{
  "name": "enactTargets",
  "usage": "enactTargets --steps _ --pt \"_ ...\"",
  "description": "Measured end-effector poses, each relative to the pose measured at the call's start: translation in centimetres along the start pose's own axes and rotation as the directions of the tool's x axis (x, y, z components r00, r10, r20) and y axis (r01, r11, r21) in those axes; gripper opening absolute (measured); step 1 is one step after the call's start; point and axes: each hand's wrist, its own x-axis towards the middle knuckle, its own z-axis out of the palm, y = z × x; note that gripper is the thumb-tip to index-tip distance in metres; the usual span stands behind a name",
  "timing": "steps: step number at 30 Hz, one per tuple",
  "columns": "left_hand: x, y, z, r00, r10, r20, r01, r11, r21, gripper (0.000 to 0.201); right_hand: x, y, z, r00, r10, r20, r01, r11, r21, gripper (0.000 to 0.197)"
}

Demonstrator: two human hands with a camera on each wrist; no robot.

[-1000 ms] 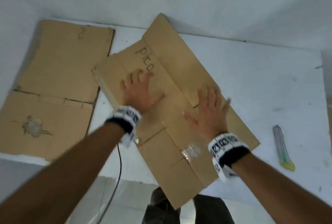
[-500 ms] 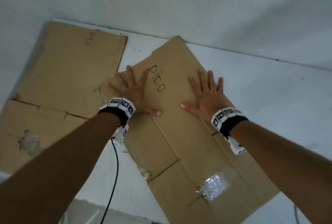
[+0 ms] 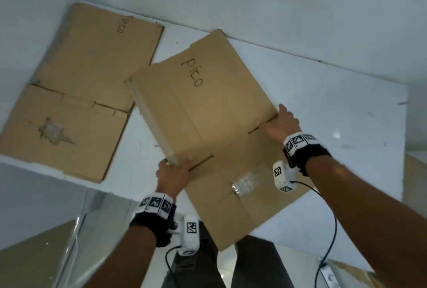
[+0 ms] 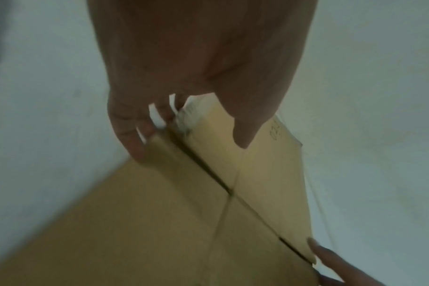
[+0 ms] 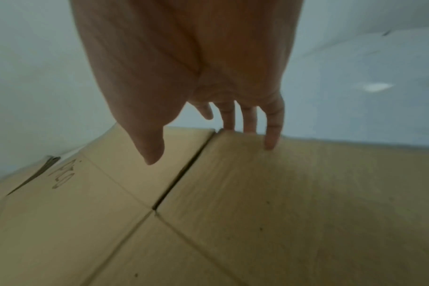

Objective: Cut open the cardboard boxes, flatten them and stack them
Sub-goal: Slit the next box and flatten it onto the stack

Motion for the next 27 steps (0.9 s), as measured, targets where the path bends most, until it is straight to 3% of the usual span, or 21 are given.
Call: enactTargets --steps 4,9,12,14,18,23,27 --pt "-2.7 -0.9 2.5 0.994 0.006 -0.111 -0.017 0.995 -0.094 0.069 -2.2 3.4 1.4 1.000 -0.017 0.003 0.017 0.996 0.082 0.078" --pt "-5.9 0.0 1.2 0.944 0.251 -0.213 -0.278 0.954 -0.110 0.035 -4.4 5.6 1.7 0.983 -0.174 -0.056 0.182 0.900 0.397 0.038" --pt "-9.5 1.6 -0.7 0.872 0.433 -0.230 -0.452 0.892 -0.035 0.033 -7.3 5.3 1.6 0.962 -0.266 -0.065 0.266 0.851 0.454 0.031" --pt "-11.4 2.8 -3.5 0.841 0.492 -0.224 -0.505 0.863 0.002 0.038 -9.5 4.4 1.6 0.954 -0.292 -0.067 0.285 0.814 0.507 0.032" --pt "-12.6 6.0 -11.8 0.791 0.602 -0.106 -0.558 0.782 0.278 0.074 -12.9 0.3 2.2 0.945 -0.319 -0.075 0.290 0.707 0.645 0.028" --pt "-9.8 11.4 -23.4 0.714 0.675 -0.186 -0.557 0.709 0.433 0.080 -14.1 -10.1 4.2 0.940 -0.337 -0.057 0.259 0.592 0.763 0.016" --pt "-2.8 15.1 -31.1 0.610 0.744 -0.274 -0.499 0.629 0.596 0.081 -13.3 -21.7 7.7 0.937 -0.348 -0.017 0.224 0.565 0.794 0.017"
